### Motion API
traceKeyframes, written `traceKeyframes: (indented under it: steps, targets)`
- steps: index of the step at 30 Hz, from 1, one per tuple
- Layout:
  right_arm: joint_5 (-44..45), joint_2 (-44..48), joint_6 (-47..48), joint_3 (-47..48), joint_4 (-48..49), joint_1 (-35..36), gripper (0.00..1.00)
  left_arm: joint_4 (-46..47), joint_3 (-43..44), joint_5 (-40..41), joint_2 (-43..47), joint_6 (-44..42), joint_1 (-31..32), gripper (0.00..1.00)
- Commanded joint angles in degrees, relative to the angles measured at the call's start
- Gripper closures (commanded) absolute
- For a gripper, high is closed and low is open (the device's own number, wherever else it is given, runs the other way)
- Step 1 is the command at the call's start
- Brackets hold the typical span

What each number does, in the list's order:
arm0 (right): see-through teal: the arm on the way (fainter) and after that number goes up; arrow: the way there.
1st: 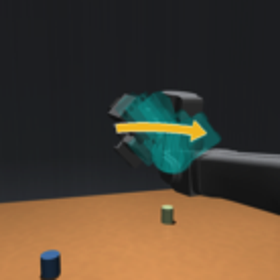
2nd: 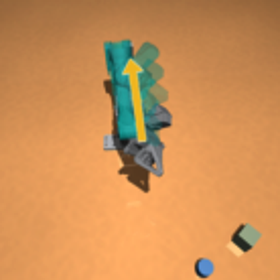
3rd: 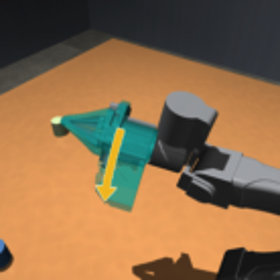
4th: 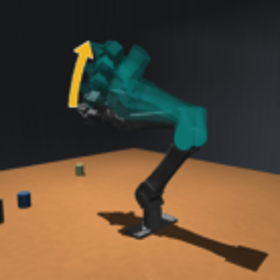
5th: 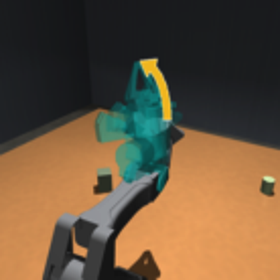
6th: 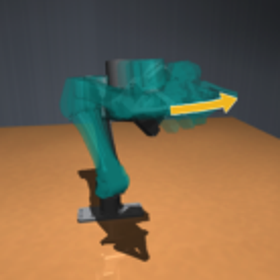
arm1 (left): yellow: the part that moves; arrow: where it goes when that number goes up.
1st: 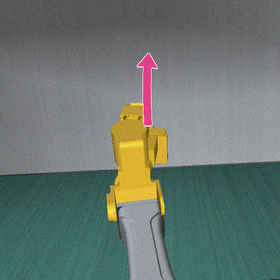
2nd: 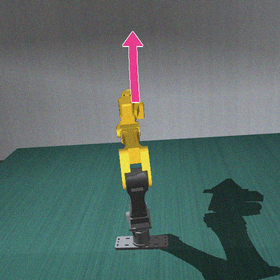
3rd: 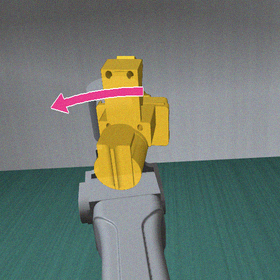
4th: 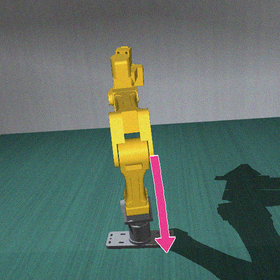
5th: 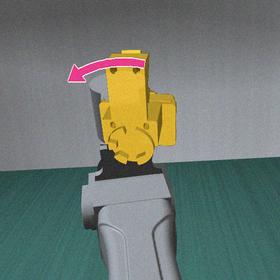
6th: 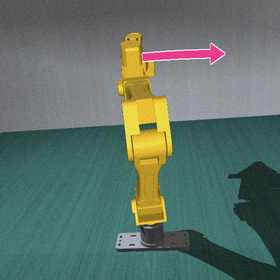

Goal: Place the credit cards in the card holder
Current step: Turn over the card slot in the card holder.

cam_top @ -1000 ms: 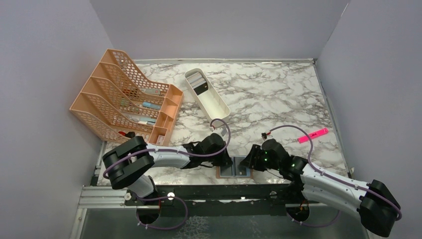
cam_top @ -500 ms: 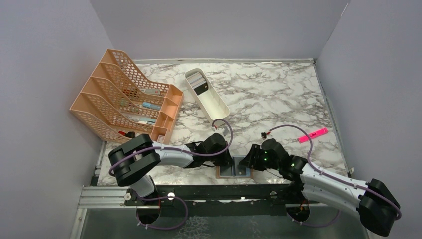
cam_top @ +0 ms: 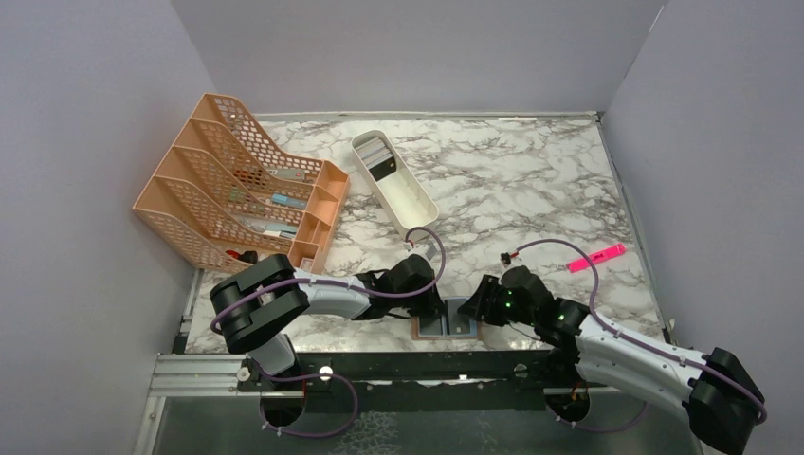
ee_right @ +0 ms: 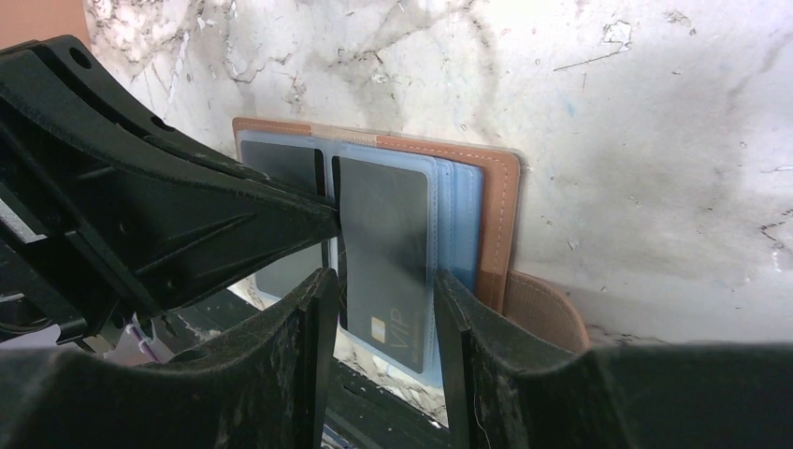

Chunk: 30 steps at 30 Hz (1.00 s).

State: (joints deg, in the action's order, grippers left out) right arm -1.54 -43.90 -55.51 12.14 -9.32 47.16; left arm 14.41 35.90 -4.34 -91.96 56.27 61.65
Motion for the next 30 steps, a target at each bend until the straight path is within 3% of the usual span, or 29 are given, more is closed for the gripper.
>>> traceKeyframes:
  steps: [1, 11, 21, 30]
  targets:
    - [2.8, 0.6, -0.2, 0.7, -1.5, 0.2, 0.53, -5.4, -0.1, 3.9, -1.1, -0.4, 0.4, 1.0]
    - [0.8, -0.7, 0.0, 0.1, 1.3, 0.2, 0.53, -5.0, -0.3, 4.4, -1.5, -0.2, 0.7, 1.0]
    - [-3.4, 3.9, 1.1, -0.6, 4.5, 0.2, 0.55, -4.7, 0.4, 4.2, -2.6, -0.3, 1.0, 1.0]
    - [-7.2, 0.4, 1.2, 0.9, 5.7, 0.2, 0.56, -4.7, 0.8, 4.0, -2.2, -0.3, 1.3, 1.0]
